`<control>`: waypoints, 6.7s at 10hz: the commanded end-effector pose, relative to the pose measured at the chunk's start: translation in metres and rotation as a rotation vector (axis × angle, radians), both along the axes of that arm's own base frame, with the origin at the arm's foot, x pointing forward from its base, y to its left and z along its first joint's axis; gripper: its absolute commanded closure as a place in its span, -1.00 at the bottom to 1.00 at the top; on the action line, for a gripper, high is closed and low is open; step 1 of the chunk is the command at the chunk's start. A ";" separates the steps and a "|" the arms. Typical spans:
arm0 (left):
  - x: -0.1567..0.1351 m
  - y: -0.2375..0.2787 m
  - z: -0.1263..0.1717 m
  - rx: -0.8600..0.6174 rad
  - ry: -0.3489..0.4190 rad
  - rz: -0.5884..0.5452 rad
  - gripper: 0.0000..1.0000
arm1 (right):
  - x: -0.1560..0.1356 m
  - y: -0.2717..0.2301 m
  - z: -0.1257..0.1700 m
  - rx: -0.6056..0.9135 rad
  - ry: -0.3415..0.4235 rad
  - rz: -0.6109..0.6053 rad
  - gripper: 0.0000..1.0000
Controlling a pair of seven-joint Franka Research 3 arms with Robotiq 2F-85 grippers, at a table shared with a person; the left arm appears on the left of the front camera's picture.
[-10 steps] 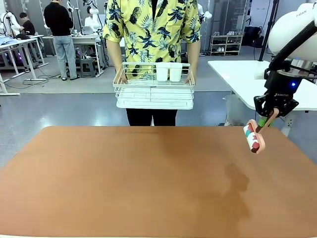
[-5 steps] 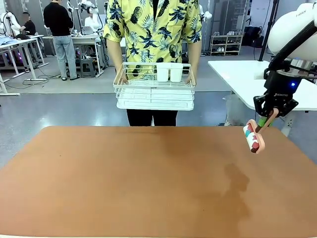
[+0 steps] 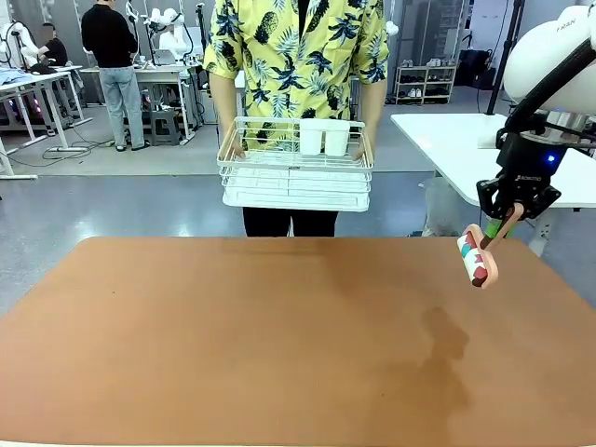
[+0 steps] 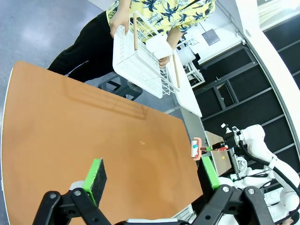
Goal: Clean the table.
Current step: Place the Lint Roller down when the Dish drying rack is positioned in the middle of the table.
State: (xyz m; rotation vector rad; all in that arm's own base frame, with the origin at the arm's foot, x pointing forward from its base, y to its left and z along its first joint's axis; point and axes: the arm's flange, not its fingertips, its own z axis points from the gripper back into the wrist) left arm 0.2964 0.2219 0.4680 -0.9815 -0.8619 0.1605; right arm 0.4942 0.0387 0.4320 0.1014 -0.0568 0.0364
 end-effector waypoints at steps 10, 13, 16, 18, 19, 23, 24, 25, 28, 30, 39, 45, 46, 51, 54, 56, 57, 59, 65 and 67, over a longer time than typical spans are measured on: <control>-0.001 0.001 0.001 -0.006 -0.007 0.001 -1.00 | 0.001 0.000 0.004 0.001 0.004 0.003 0.58; -0.001 0.001 0.001 -0.006 -0.007 0.001 -1.00 | 0.001 0.000 0.004 0.001 0.004 0.003 0.58; -0.001 0.001 0.001 -0.006 -0.007 0.001 -1.00 | 0.001 0.000 0.004 0.001 0.004 0.003 0.58; -0.001 0.001 0.001 -0.006 -0.007 0.001 -1.00 | 0.001 0.000 0.004 0.001 0.004 0.003 0.58; -0.001 0.001 0.001 -0.006 -0.007 0.001 -1.00 | 0.001 0.000 0.004 0.001 0.004 0.003 0.58; -0.001 0.001 0.001 -0.006 -0.007 0.001 -1.00 | 0.001 0.000 0.004 0.001 0.004 0.003 0.58; -0.001 0.001 0.001 -0.006 -0.007 0.001 -1.00 | 0.001 0.000 0.004 0.001 0.004 0.003 0.58; -0.001 0.001 0.001 -0.006 -0.007 0.001 -1.00 | 0.001 0.000 0.004 0.001 0.004 0.003 0.58; -0.001 0.001 0.001 -0.006 -0.007 0.001 -1.00 | 0.001 0.000 0.004 0.001 0.004 0.003 0.58; -0.001 0.001 0.001 -0.006 -0.007 0.001 -1.00 | 0.001 0.000 0.004 0.001 0.004 0.003 0.58; -0.001 0.001 0.001 -0.006 -0.007 0.001 -1.00 | 0.001 0.000 0.004 0.001 0.004 0.003 0.58; -0.001 0.001 0.001 -0.006 -0.007 0.001 -1.00 | 0.007 0.017 0.027 -0.117 0.051 -0.572 0.58; -0.001 0.001 0.001 -0.006 -0.007 0.001 -1.00 | 0.006 0.016 0.035 -0.097 0.159 -0.766 0.58; -0.001 0.001 0.001 -0.006 -0.007 0.001 -1.00 | 0.018 -0.010 0.011 -0.082 0.423 -1.394 0.58; -0.001 0.001 0.001 -0.006 -0.007 0.001 -1.00 | 0.048 -0.015 -0.044 -0.215 0.496 -1.545 0.58; -0.001 0.001 0.001 -0.006 -0.007 0.001 -1.00 | 0.071 -0.015 -0.075 -0.254 0.604 -1.581 0.58; -0.001 0.001 0.001 -0.006 -0.007 0.001 -1.00 | 0.079 -0.017 -0.087 -0.282 0.617 -1.608 0.58; -0.001 0.001 0.001 -0.006 -0.007 0.001 -1.00 | 0.092 -0.020 -0.105 -0.328 0.657 -1.628 0.58; -0.001 0.001 0.001 -0.006 -0.007 0.001 -1.00 | 0.113 -0.029 -0.131 -0.338 0.681 -1.702 0.58; -0.001 0.001 0.001 -0.006 -0.007 0.001 -1.00 | 0.113 -0.029 -0.132 -0.339 0.677 -1.705 0.58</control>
